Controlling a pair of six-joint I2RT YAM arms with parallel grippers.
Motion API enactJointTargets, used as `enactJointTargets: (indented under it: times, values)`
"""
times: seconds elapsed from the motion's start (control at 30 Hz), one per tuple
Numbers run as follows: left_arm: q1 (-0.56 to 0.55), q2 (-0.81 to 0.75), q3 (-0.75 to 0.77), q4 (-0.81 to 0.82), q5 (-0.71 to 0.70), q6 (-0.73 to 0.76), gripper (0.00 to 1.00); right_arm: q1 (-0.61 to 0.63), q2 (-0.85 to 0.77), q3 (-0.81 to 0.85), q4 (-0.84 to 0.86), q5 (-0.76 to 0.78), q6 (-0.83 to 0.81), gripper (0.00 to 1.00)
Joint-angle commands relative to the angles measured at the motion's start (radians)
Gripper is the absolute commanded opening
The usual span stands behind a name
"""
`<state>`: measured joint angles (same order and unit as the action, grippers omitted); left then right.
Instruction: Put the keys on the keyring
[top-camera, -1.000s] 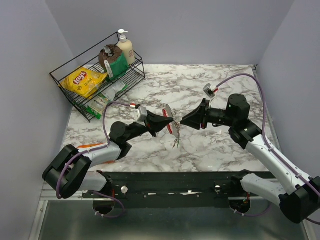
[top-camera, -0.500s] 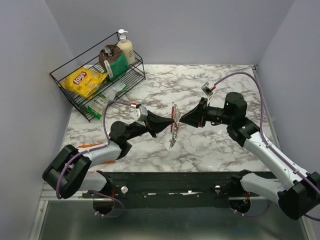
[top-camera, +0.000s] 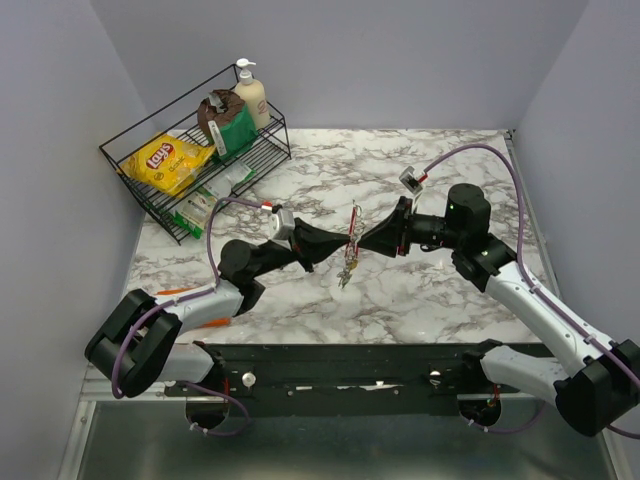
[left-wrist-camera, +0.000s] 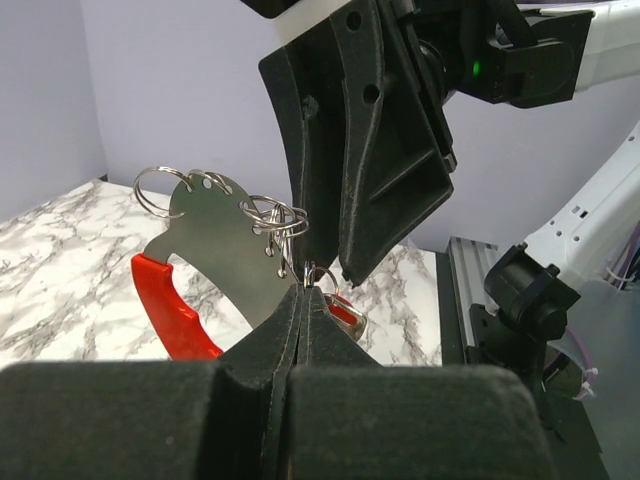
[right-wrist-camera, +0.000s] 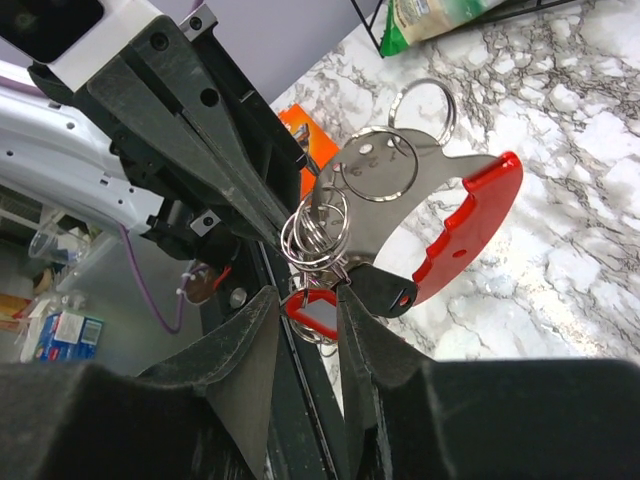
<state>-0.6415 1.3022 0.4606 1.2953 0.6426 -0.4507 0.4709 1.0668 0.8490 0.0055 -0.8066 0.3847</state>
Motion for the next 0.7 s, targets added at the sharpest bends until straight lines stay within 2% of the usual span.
enactJointTargets:
  times: [0.0,0.23,0.37,0.47,0.67]
  values:
    - [0.002,-0.001,0.030,0.395,0.022,-0.008,0.00,-0.006,0.001,0.001,-0.002,-0.019,-0.018,0.35]
    - [-0.001,0.009,0.042,0.395,0.040,-0.017,0.00,-0.005,0.004,0.001,-0.002,-0.023,-0.021,0.23]
    - [-0.004,0.017,0.046,0.395,0.045,-0.019,0.00,-0.005,0.007,0.002,-0.002,-0.032,-0.026,0.07]
    - [-0.004,0.016,0.049,0.395,0.048,-0.013,0.00,-0.005,0.015,-0.001,-0.002,-0.045,-0.026,0.02]
    - [-0.010,0.012,0.059,0.395,0.065,0.000,0.00,-0.005,0.030,-0.014,-0.001,-0.081,-0.024,0.01]
